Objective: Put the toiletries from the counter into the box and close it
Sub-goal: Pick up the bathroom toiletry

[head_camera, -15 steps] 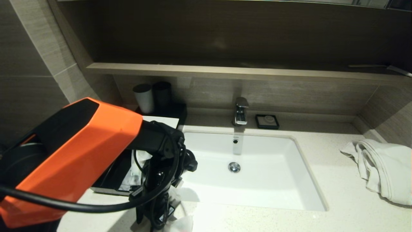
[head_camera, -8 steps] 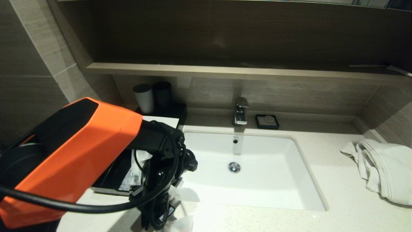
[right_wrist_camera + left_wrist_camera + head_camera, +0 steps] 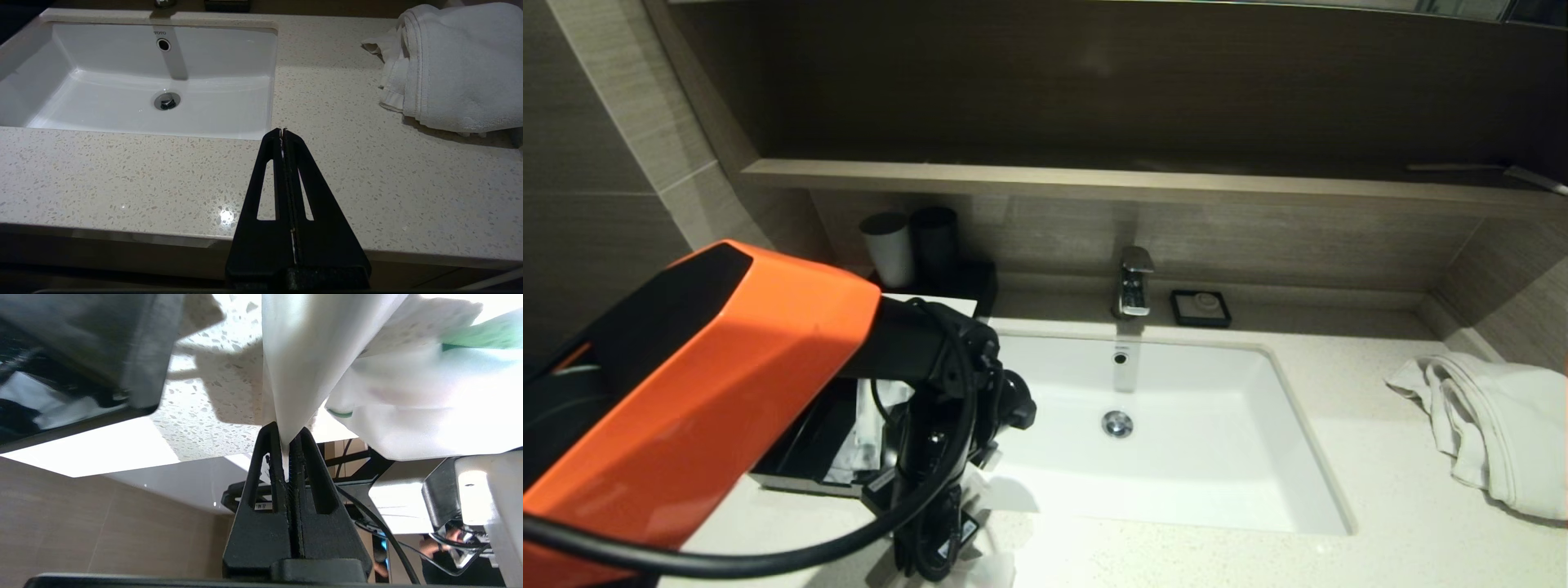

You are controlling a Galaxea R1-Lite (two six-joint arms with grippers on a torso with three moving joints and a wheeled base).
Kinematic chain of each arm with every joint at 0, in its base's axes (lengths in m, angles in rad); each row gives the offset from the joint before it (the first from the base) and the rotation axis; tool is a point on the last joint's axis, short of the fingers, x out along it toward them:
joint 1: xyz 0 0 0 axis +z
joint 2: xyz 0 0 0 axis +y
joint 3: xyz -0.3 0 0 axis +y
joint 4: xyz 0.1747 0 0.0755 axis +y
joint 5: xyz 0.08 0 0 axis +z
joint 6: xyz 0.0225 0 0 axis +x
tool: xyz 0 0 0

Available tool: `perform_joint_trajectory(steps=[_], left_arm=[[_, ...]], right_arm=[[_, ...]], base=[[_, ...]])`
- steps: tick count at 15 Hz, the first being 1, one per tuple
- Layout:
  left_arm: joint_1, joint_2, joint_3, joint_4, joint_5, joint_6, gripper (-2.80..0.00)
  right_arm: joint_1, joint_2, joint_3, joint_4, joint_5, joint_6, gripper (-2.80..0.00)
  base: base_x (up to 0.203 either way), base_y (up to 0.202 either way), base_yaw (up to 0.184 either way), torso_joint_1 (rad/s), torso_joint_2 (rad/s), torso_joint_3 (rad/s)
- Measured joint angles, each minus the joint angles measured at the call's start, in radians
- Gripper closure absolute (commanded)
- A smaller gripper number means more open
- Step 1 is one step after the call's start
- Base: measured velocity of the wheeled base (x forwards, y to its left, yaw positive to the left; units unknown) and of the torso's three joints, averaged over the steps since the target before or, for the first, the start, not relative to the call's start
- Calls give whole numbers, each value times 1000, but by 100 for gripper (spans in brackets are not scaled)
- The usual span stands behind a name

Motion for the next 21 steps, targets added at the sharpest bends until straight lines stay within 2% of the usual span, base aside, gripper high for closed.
perform_joint_trajectory(steps=[11, 21], left_arm=[[-12, -88, -48, 2, 0, -4, 0], [-10, -162, -47, 3, 0, -8, 0]], right_arm=[[0, 0, 0, 0, 0, 0, 0], [0, 0, 0, 0, 0, 0, 0]], base=[[0, 0, 0, 0, 0, 0], [0, 0, 0, 0, 0, 0]])
